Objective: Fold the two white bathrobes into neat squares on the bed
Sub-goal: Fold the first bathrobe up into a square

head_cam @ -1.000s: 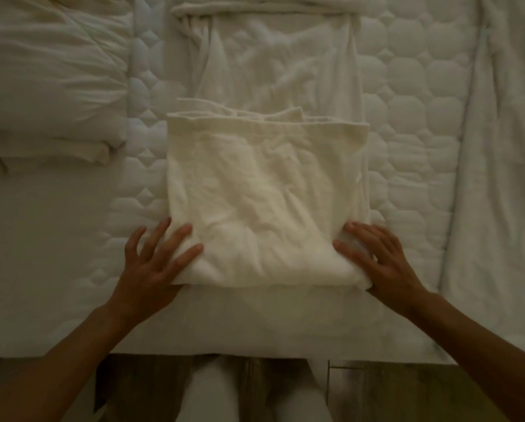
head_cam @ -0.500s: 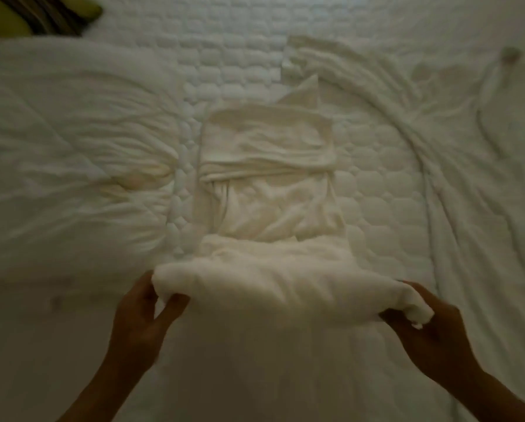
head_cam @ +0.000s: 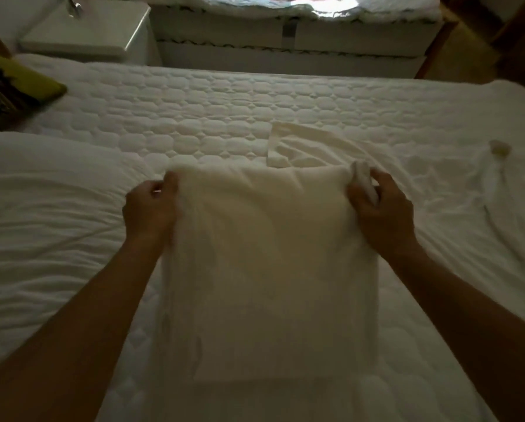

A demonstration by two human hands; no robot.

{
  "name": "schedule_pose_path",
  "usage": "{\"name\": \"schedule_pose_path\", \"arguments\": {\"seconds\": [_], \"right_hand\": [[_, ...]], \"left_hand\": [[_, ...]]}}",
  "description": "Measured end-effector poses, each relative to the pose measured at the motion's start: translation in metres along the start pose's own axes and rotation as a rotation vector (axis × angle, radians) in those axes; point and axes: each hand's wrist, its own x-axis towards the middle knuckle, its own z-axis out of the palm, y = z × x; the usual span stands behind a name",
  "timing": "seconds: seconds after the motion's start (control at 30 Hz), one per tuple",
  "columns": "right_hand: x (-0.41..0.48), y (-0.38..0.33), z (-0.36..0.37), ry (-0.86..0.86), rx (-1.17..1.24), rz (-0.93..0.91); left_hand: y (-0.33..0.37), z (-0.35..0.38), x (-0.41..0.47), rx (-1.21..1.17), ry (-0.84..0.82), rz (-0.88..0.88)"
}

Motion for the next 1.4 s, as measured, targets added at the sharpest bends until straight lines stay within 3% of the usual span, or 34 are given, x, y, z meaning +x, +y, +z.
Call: {"name": "schedule_pose_path", "arguments": {"seconds": [0.07, 0.1, 0.2, 0.27, 0.33, 0.43, 0.7, 0.8, 0.87, 0.93, 1.0, 1.07, 1.23, 1.4], "right_hand": [[0.029, 0.011, 0.038, -0.135, -0.125, 0.108], [0.031, 0.015, 0.056, -0.163, -0.196, 0.093], [0.011, 0.031, 0.114, -0.335, -0.403, -0.116], [-0.003, 0.051, 0.140, -0.475, -0.460, -0.103], [-0.006, 0.075, 0.154, -0.464, -0.408, -0.019], [0.002, 0.085, 0.161, -0.401, -0.348, -0.036], [0.007, 0.080, 0.140, -0.539, -0.325, -0.024], [-0.003, 0.090, 0.112, -0.483, -0.214, 0.163], [-0.022, 0.102, 0.089, -0.372, -0.136, 0.300], [-0.035, 0.104, 0.070, -0.428, 0.012, 0.443], [-0.030, 0.104, 0.065, -0.510, 0.184, 0.554], [-0.023, 0.101, 0.066, -0.554, 0.312, 0.645], [-0.018, 0.091, 0.069, -0.688, 0.440, 0.668], [-0.026, 0.084, 0.072, -0.598, 0.562, 0.629]], "left_hand": [[-0.005, 0.031, 0.024, 0.230, 0.015, 0.028], [-0.009, 0.045, 0.021, 0.347, -0.030, 0.151], [-0.049, 0.086, -0.007, 0.750, -0.396, 0.483], [-0.088, 0.103, -0.013, 0.838, -0.467, 0.464], [-0.112, 0.114, -0.006, 0.798, -0.405, 0.456], [-0.114, 0.123, 0.004, 0.757, -0.356, 0.483], [-0.100, 0.109, 0.015, 0.746, -0.540, 0.397], [-0.096, 0.093, 0.000, 0.645, -0.466, 0.323], [-0.102, 0.076, -0.010, 0.474, -0.357, 0.132], [-0.114, 0.052, -0.016, 0.214, -0.320, -0.183], [-0.121, 0.034, -0.020, 0.068, -0.390, -0.406], [-0.124, 0.027, -0.022, -0.009, -0.481, -0.489], [-0.114, 0.018, -0.027, -0.118, -0.531, -0.470], [-0.107, 0.011, -0.032, -0.142, -0.459, -0.387]]}}
